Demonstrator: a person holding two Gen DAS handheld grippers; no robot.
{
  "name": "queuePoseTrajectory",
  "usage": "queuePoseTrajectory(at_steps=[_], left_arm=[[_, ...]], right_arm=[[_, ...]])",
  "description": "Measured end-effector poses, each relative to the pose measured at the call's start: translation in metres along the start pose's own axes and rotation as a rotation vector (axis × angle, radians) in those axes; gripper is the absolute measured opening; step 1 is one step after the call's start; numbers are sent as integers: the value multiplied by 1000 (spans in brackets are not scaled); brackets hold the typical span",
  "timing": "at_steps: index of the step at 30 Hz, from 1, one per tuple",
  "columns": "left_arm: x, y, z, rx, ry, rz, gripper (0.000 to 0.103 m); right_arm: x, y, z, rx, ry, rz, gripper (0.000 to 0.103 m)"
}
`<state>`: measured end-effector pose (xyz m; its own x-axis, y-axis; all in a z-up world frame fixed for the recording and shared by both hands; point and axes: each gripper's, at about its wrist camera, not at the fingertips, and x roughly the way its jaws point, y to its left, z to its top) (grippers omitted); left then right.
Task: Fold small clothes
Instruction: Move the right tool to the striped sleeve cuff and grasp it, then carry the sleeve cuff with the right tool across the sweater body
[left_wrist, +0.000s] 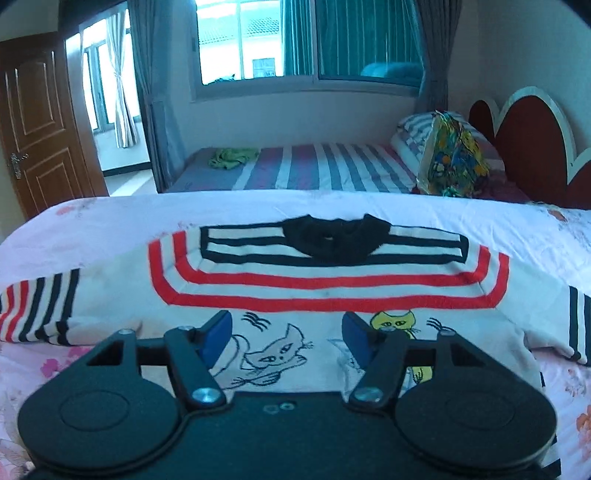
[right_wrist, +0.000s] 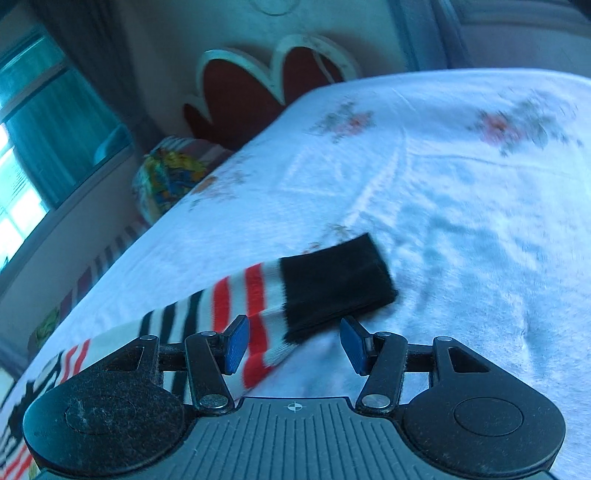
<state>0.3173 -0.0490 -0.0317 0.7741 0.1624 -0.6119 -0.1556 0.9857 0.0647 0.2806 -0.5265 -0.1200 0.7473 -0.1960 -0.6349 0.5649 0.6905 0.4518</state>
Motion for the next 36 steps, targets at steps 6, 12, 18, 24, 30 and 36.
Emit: queuePoseTrajectory(at_steps=[6,12,18,24,30,36], left_arm=[[16,-10,-3,26,31,-11,67],[24,-24,5,44,28,-37,67],[21,-27,13,43,13,-49,67],[18,-11,17,61,27,-49,69],[12,29,15,31,22,-14,71],[16,70,7,3,18,-9,71]], right_arm=[[10,-24,5,138,-2,11,55],[17,-37,11,210,-15,16,15],[17,-14,17,54,-39,0,5],[7,52,13,-153,-75,102,5],[4,125,-24,-271,-41,222,5],[-5,190,-72,-360,21,312,5]])
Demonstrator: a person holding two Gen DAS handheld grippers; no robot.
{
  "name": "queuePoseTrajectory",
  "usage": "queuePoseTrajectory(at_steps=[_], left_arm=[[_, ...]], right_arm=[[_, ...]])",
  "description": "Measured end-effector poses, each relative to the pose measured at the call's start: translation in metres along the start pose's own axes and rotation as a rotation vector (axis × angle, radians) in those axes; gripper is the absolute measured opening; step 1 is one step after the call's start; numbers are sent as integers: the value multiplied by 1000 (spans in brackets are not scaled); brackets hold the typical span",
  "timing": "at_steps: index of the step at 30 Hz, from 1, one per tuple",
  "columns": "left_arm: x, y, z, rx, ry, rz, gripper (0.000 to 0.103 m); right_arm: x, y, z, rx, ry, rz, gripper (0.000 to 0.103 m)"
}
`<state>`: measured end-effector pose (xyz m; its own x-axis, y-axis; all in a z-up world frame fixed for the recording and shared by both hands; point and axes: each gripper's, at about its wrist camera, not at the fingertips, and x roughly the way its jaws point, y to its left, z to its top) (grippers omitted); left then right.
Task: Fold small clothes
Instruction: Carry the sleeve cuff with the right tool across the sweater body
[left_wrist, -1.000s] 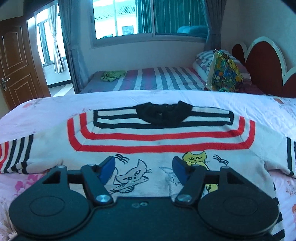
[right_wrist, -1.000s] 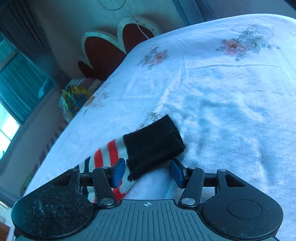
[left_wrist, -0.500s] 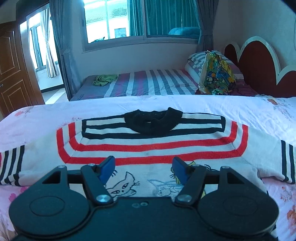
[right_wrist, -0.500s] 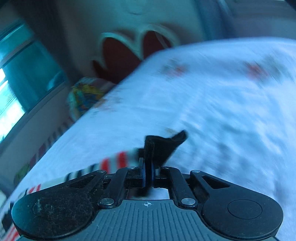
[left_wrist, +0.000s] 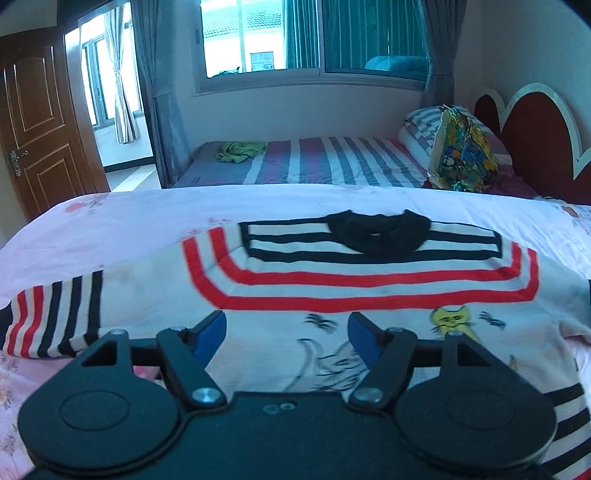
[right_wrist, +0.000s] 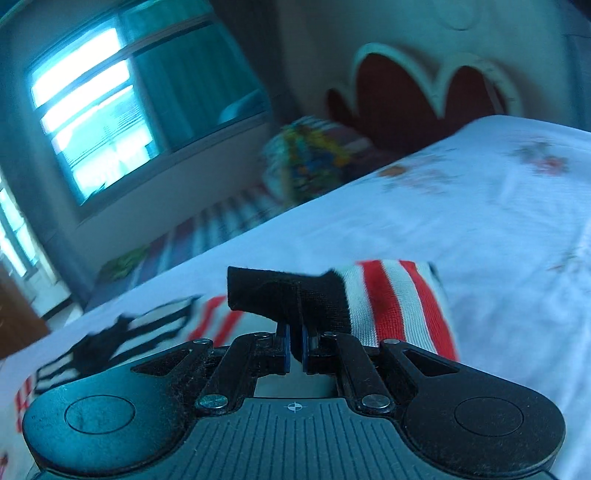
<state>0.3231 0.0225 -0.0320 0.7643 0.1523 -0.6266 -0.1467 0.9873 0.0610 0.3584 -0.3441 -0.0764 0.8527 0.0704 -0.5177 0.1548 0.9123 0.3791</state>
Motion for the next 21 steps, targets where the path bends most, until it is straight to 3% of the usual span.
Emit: queuePoseTrajectory(at_steps=[6,16,21], left_arm=[[7,39,-5,-49,-9,-32,71],[29,130,-12,-116,6,-4,71],[38,154,-12,-151,18,-50,71]], right_arm=[[20,71,-32,-84,61,56,5],[55,191,-97,-248,132,132,5],[67,235,-123,-311,162,169,5]])
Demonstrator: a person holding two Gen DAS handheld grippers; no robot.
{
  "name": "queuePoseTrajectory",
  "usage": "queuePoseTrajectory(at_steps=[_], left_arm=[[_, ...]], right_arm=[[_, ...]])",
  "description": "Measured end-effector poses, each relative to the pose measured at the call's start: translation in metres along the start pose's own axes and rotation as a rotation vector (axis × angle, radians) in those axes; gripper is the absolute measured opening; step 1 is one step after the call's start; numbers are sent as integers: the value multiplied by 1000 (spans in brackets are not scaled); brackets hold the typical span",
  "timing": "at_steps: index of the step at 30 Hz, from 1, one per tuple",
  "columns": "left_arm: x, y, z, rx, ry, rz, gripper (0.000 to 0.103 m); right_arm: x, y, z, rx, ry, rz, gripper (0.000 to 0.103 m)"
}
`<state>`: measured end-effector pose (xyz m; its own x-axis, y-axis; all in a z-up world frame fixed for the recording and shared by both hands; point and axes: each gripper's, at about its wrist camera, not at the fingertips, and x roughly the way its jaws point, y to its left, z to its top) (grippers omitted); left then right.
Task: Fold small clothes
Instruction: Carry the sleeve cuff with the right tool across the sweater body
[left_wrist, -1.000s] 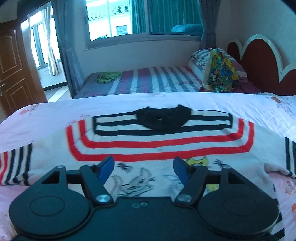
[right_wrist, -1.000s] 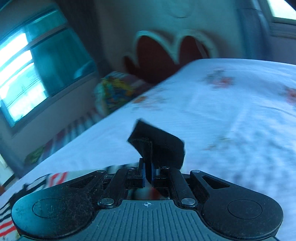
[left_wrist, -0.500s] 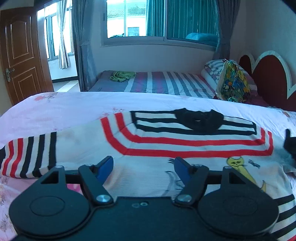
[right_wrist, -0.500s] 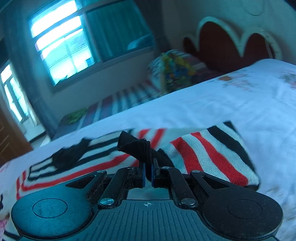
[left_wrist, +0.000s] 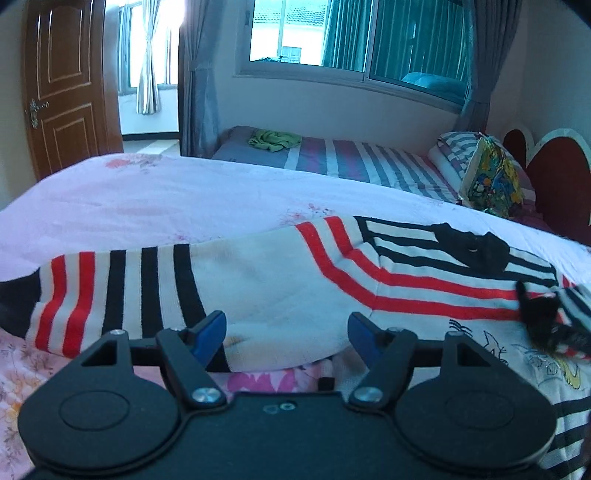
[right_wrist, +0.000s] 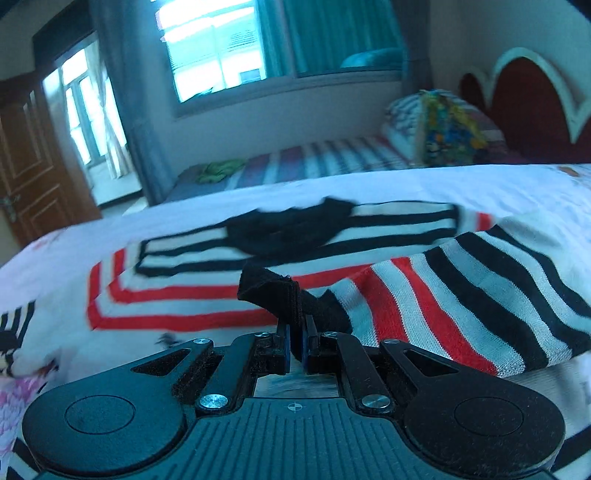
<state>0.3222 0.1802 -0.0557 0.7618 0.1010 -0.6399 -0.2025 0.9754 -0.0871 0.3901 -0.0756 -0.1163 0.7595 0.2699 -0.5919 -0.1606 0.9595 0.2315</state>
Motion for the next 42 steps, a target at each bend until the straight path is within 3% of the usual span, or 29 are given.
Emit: queuePoseTrajectory(at_steps=[7,9,11,12,14,16,20,23,24,29,33,37,42], left_arm=[[-4,-4,0,-29,-22,-94,69],[-5,-7,-1,-28,-27,-110,69],[-5,-14,0,-25,-26,-121,69],[-4,-18,0,-23,-22,-127,69],[-5,-25,1,-22,-16,-140,69],[-5,-35,3,-20,-11,-160,69],[4,-68,4,-35,30,-254,72],[22,-99,-3,-58,88,-365,61],[31,-109,-5,-71,116,-390,48],[73,-133,-13,-153,239,-356,30],[84,-140,-14,-147,242,-336,5],[77,-143,-12,-70,202,-339,5],[68,-137,-5,-53,172,-310,5]], right_arm=[[36,44,-18,-129,56,23,5],[39,50,-21,-165,58,28,11],[39,56,-25,-218,67,103,56],[39,59,-26,-243,70,128,59],[34,61,-29,-270,51,138,57],[21,50,-28,-201,11,162,53],[-2,12,-27,-88,-31,130,53],[-20,-24,-27,-15,-40,91,53],[-25,-39,-27,15,-41,75,53],[-63,-102,-22,130,-49,4,53],[-83,-144,-22,240,-48,-11,53],[-88,-174,-21,371,-49,21,53],[-87,-189,-17,455,-45,66,53]])
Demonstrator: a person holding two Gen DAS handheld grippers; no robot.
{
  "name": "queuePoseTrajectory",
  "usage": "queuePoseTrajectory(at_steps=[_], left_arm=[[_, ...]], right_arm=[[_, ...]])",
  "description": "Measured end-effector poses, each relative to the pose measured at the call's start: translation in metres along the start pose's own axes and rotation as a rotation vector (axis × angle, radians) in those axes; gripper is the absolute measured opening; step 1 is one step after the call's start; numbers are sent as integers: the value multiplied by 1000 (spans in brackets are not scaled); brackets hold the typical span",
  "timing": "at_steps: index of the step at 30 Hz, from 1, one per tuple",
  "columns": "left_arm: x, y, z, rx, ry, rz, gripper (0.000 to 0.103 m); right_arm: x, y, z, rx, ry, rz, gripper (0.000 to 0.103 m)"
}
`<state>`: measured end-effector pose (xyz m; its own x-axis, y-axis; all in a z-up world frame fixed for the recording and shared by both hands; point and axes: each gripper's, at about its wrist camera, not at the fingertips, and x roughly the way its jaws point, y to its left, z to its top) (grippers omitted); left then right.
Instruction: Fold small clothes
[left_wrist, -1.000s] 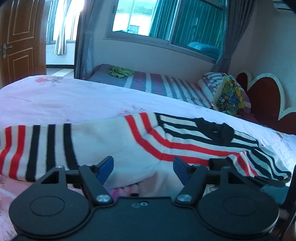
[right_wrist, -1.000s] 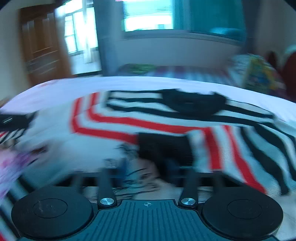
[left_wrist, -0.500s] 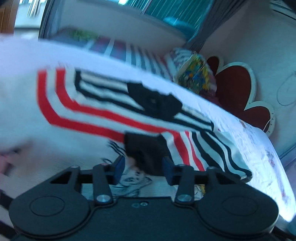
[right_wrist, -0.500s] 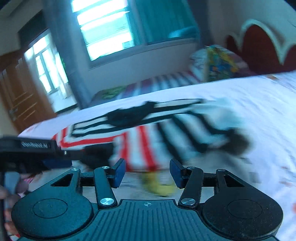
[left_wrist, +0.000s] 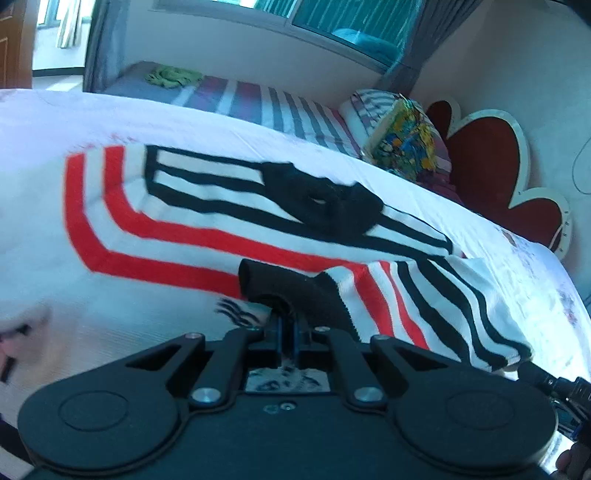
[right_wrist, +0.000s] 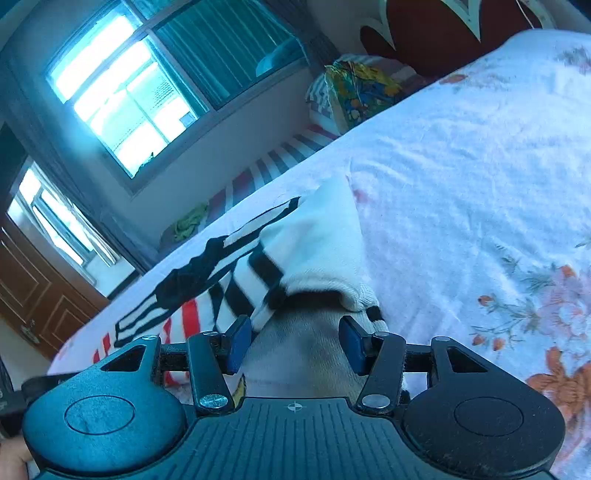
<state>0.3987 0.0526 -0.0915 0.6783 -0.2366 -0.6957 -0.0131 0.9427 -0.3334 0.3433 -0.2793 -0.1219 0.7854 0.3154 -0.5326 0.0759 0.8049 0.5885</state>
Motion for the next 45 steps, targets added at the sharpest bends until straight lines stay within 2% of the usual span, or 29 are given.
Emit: queuePoseTrajectory(at_steps=[5,11,16,20,22,27,31,35,38,40,42,43,45], left_arm=[[-6,14,4,-12,-9,22,5],[-9,28,4,-29,-25,49,5],[-4,35,3,-27,-8,49,5],[-3,35,2,-19,-11,53,5],[-5,35,2,-19,-17,53,5],[-19,23,4,48,-91,65,5],[-6,26,1,40,-29,86,5],[-2,25,-4,72,-26,107,6],[-1,21,-2,117,-23,143,21],[-9,25,-2,122,-36,182,48],[-26,22,-3,170,-93,271,51],[-34,16,-4,220,-131,288,51],[-38,-1,-4,286,-153,262,51]], right_arm=[[2,-5,5,46,10,27,53],[14,-22,9,195,52,100,53],[15,-35,14,247,24,81,53],[13,-33,14,214,20,16,21],[14,-31,13,201,17,-7,10],[3,-17,12,95,-28,-18,8],[17,-15,8,60,12,-81,8],[22,-14,3,24,14,-96,8],[22,-7,3,-54,35,-108,9],[10,-4,4,-93,46,-108,15],[-14,2,4,-173,-13,-129,14],[-25,6,5,-215,-41,-128,14],[-26,13,9,-269,-41,-115,15]])
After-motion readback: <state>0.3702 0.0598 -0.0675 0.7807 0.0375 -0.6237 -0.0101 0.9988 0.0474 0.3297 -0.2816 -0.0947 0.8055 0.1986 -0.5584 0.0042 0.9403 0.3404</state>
